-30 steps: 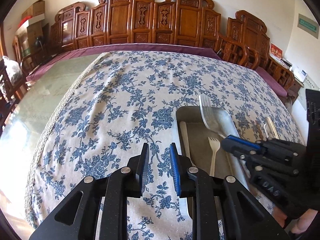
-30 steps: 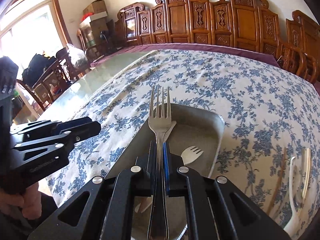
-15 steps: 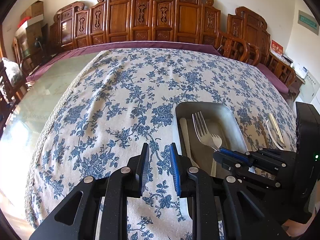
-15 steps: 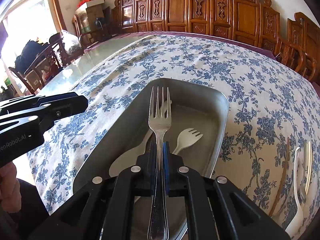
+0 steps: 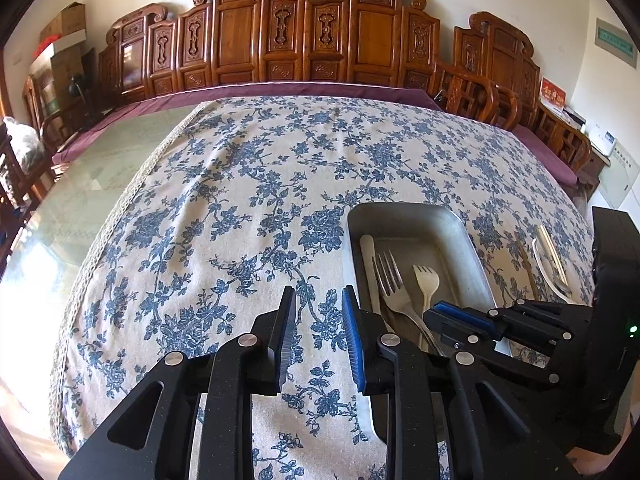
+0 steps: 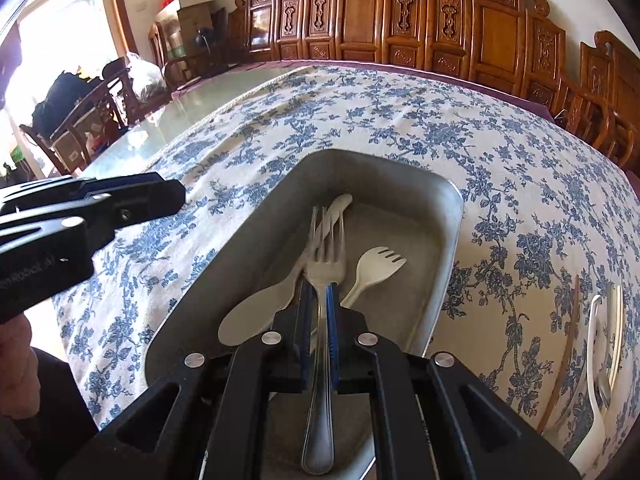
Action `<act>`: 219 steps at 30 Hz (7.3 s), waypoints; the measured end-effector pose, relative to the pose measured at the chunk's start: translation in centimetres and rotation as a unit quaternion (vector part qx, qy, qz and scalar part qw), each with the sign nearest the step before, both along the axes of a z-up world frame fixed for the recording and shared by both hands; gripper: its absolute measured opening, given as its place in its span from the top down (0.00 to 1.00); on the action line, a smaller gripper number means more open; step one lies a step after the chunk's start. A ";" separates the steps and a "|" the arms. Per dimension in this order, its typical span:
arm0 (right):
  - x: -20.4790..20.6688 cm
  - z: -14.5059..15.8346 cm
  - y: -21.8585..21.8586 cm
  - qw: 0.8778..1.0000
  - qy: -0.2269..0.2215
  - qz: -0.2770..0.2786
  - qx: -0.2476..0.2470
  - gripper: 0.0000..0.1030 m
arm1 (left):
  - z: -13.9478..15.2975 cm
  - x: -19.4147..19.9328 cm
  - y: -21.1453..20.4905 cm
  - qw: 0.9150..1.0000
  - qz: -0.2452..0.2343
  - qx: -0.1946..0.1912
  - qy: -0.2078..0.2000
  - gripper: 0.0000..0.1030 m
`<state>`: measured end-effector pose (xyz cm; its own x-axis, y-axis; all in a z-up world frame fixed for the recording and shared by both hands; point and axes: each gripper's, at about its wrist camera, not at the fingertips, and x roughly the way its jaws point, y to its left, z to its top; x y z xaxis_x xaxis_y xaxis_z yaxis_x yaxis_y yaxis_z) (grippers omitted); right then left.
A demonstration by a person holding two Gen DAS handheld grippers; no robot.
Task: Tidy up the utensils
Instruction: 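Lower the steel fork into the tray and open the right tool, then grasp the white plastic spoon with the right tool, then grasp the steel smiley-face spoon with the left tool while the right tool lifts the white spoon, then lower the smiley spoon into the tray with the left tool while the right tool carries the white spoon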
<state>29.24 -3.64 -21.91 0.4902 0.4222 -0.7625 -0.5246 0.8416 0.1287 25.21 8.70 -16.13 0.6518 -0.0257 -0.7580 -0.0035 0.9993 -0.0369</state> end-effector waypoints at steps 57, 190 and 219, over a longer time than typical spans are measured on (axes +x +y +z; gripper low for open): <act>-5.2 -3.7 -20.2 0.973 -0.019 -0.160 -0.166 0.50 | -1.5 -3.1 -16.4 0.987 -0.157 0.016 0.020 0.74; -5.7 3.1 -17.7 0.979 -0.062 -0.193 0.030 0.95 | -4.9 2.5 -8.0 0.993 -0.076 0.011 0.087 0.95; -3.1 4.3 -8.0 0.984 -0.079 -0.151 -0.048 0.95 | -0.1 -1.3 -1.5 0.999 -0.052 -0.006 0.007 0.95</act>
<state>26.16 -11.59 -17.57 0.6978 0.1689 -0.6961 -0.2562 0.9664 -0.0223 23.89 7.24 -16.23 0.6343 -0.1025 -0.7662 0.1002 0.9937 -0.0499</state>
